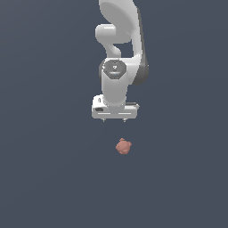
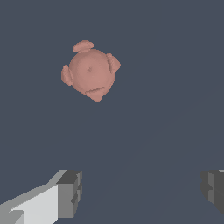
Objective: Pick up the object and move it to a goal position.
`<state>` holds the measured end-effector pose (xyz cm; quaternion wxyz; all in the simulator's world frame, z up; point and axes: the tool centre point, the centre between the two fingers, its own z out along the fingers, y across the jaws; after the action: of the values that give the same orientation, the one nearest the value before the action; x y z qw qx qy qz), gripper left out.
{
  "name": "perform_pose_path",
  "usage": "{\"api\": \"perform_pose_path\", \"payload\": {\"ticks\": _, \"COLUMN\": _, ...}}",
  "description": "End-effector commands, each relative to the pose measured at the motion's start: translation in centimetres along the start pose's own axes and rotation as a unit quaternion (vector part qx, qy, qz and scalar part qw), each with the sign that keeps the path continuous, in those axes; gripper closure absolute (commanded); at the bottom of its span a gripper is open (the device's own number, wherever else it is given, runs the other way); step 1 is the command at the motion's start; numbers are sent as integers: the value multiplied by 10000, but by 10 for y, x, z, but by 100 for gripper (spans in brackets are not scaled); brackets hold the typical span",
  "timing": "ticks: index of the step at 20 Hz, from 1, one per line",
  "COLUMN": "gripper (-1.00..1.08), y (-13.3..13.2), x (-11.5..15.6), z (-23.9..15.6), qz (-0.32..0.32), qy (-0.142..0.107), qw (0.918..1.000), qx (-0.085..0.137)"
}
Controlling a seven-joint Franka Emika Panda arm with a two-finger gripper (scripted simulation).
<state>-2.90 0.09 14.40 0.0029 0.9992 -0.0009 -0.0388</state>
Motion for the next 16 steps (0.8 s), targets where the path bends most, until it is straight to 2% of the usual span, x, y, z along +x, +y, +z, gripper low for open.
{"api": "perform_pose_path", "payload": {"ticks": 1, "gripper": -92, "y": 0, "x": 0, "z": 0, "qz": 0, "qy": 0, "qw": 10000, "qx": 0}}
{"api": "perform_pose_path", "payload": {"ticks": 10, "gripper": -92, "y": -18, "x": -3, "z": 3, "qz": -337, "qy": -114, "qw": 9993, "qx": -111}}
{"api": "perform_pose_path", "payload": {"ticks": 16, "gripper": -92, "y": -18, "x": -3, "z": 3, "qz": -335, "qy": -113, "qw": 9993, "qx": -109}}
